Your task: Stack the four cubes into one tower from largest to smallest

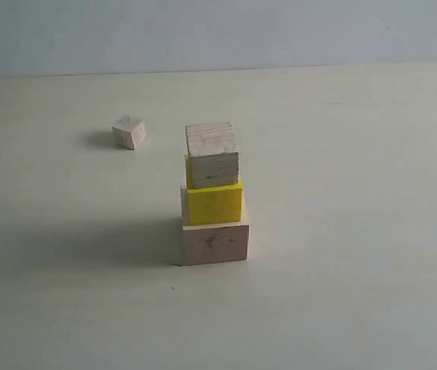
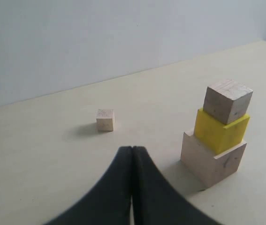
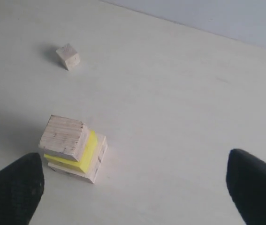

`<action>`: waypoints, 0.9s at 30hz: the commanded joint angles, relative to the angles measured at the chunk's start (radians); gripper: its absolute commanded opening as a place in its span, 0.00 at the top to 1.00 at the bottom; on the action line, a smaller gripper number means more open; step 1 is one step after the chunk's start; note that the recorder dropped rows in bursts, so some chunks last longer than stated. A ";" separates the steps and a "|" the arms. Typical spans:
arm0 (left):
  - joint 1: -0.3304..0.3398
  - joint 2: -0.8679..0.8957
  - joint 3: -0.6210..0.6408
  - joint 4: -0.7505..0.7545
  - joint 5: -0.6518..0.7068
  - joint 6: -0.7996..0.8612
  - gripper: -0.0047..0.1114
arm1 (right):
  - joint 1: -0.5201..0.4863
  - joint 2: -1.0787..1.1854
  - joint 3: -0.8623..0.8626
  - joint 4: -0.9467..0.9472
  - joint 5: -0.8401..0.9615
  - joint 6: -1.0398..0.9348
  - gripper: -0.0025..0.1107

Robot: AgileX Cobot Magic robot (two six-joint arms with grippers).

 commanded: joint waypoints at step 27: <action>0.002 0.103 0.028 -0.009 -0.041 -0.055 0.96 | 0.000 -0.522 0.504 -0.116 -0.154 -0.033 0.76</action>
